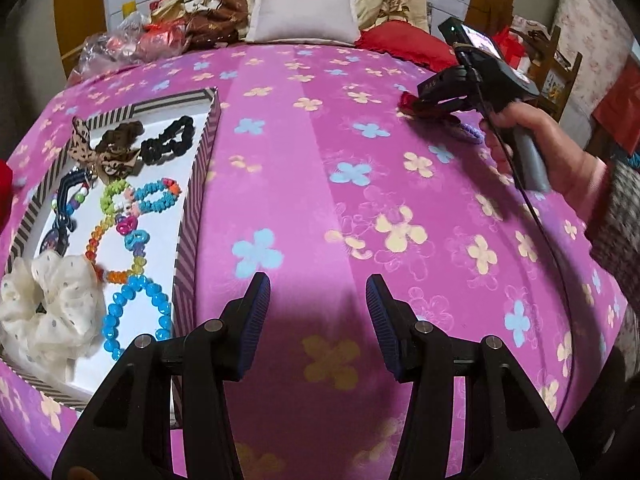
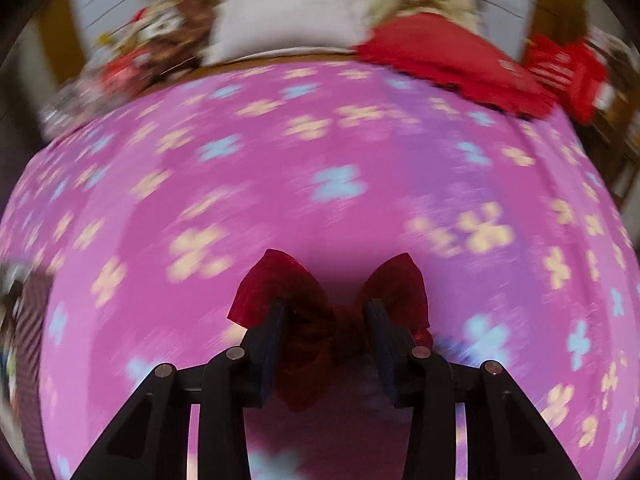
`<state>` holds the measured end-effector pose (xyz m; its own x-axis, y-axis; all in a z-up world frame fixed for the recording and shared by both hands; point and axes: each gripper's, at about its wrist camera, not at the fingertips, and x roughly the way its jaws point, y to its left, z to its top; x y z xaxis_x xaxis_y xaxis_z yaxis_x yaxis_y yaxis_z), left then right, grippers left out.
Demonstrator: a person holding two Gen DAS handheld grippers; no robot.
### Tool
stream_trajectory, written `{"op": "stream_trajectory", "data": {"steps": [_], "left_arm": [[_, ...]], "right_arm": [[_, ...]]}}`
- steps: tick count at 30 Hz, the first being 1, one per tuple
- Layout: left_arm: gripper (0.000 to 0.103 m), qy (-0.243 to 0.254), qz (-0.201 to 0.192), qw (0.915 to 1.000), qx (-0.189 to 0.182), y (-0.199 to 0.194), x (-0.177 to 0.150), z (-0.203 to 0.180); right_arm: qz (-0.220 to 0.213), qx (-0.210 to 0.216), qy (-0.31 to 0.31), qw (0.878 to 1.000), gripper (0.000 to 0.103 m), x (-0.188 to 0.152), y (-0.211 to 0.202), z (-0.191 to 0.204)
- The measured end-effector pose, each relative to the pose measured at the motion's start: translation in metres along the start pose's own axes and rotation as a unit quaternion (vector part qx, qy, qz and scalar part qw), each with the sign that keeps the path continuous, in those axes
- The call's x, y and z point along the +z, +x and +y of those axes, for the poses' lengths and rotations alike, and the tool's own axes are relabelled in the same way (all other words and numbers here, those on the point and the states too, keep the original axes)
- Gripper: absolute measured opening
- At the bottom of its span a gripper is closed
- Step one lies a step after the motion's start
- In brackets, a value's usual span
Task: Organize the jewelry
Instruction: 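Lift the red bow with the right tool and set it back down, then grasp the purple bead bracelet with the right tool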
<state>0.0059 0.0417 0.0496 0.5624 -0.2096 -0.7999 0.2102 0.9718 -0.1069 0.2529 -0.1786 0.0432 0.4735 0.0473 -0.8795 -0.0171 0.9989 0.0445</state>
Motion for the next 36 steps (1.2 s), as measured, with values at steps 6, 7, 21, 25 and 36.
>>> {"op": "stream_trajectory", "data": {"steps": [6, 7, 21, 25, 36], "left_arm": [[0.049, -0.006, -0.006, 1.0000, 0.005, -0.005, 0.000, 0.002], [0.049, -0.009, -0.006, 0.9999, 0.003, -0.006, 0.000, 0.003], [0.049, -0.017, 0.007, 0.9997, -0.014, -0.005, -0.001, 0.003], [0.049, -0.030, 0.025, 0.9990, -0.020, 0.005, -0.001, 0.009], [0.049, -0.045, 0.036, 0.9982, -0.015, 0.011, -0.002, 0.014]], "right_arm": [[0.050, 0.119, -0.068, 0.989, 0.039, -0.070, -0.034, 0.061], [0.065, 0.142, -0.076, 0.985, 0.039, -0.084, -0.040, 0.067], [-0.017, -0.031, 0.004, 0.999, 0.049, -0.044, -0.045, -0.036], [0.001, -0.020, 0.025, 0.999, 0.043, -0.035, -0.022, -0.041], [0.012, -0.010, -0.001, 1.000, 0.009, -0.069, -0.031, -0.029]]}}
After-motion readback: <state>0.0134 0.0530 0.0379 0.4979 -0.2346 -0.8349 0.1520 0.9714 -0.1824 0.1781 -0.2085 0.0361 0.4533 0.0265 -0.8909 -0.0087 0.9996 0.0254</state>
